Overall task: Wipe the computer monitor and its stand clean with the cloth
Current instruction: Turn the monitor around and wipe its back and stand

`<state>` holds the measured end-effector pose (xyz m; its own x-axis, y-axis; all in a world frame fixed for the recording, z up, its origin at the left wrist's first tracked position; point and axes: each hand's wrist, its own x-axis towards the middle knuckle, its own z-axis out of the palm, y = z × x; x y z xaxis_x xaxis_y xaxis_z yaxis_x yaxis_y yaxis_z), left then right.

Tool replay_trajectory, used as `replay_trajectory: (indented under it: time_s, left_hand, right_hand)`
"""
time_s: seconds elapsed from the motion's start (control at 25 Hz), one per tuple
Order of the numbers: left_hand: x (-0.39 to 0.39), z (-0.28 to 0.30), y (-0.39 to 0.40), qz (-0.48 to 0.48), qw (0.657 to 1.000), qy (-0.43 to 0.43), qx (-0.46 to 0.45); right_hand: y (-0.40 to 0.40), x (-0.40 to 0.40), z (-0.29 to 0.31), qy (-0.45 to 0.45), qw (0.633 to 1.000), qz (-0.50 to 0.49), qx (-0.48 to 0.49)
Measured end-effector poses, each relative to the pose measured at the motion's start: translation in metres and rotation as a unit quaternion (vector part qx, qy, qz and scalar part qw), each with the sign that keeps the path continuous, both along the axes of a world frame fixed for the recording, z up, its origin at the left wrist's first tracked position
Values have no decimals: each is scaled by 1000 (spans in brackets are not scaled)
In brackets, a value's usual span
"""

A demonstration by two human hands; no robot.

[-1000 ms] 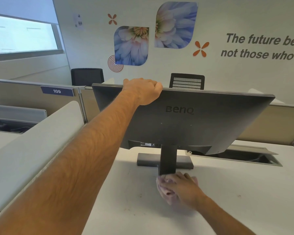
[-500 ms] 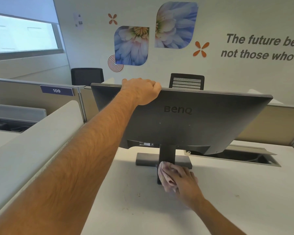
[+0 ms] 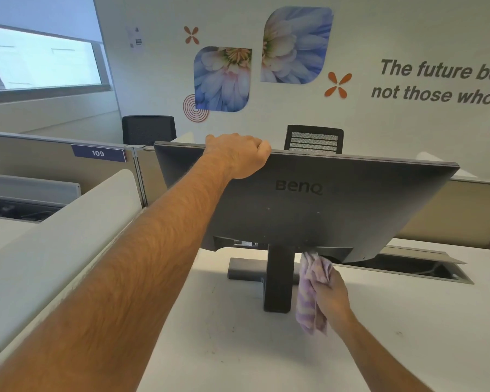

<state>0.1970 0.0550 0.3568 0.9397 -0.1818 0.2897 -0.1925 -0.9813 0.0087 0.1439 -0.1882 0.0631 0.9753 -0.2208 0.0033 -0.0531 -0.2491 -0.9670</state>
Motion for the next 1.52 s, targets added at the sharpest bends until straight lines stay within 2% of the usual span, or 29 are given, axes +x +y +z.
replay_trajectory:
  time_s: [0.12, 0.24, 0.4, 0.52, 0.6, 0.68, 0.76, 0.84, 0.92, 1.0, 1.12, 1.32, 1.36, 1.44, 1.52]
  left_hand:
    - [-2, 1, 0, -1, 1000, -2, -2]
    - [-1, 1, 1, -2, 1000, 0, -2]
    - [1, 0, 0, -1, 1000, 0, 0]
    - [1, 0, 0, -4, 1000, 1, 0]
    - [0, 0, 1, -5, 1000, 0, 0]
    - [-1, 1, 1, -4, 1000, 0, 1]
    - [-3, 0, 1, -6, 1000, -2, 0]
    - [-3, 0, 0, -9, 1000, -6, 1]
    - [-3, 1, 1, -9, 1000, -4, -5]
    - [-3, 1, 1, -10, 1000, -5, -6]
    - [-4, 1, 1, -8, 1000, -10, 1]
    - [-6, 2, 1, -16, 1000, -11, -7]
    - [-6, 2, 2, -16, 1000, -10, -8]
    - [-7, 1, 2, -17, 1000, -8, -9]
    - [-8, 1, 3, -19, 1000, -9, -6]
  right_hand:
    - [22, 16, 21, 62, 997, 6, -34]
    - [22, 10, 11, 68, 985, 44, -152]
    - [0, -18, -21, 152, 911, 168, -346]
    - [4, -25, 11, 206, 849, 212, -439]
    - [20, -27, 45, 178, 808, 213, -520]
    - [40, -28, 70, 96, 771, 214, -592]
    - [61, -34, 84, 17, 755, 207, -622]
    - [76, -37, 88, -89, 759, 177, -621]
    - [84, -29, 84, -169, 723, 167, -649]
    - [84, -17, 72, -175, 672, 165, -700]
    - [90, -11, 52, -127, 617, 202, -750]
    - [107, -23, 25, -93, 540, 247, -799]
    - [111, -26, 21, -78, 532, 259, -802]
    - [117, -32, 14, -31, 546, 286, -787]
    - [119, -36, 12, 25, 611, 318, -724]
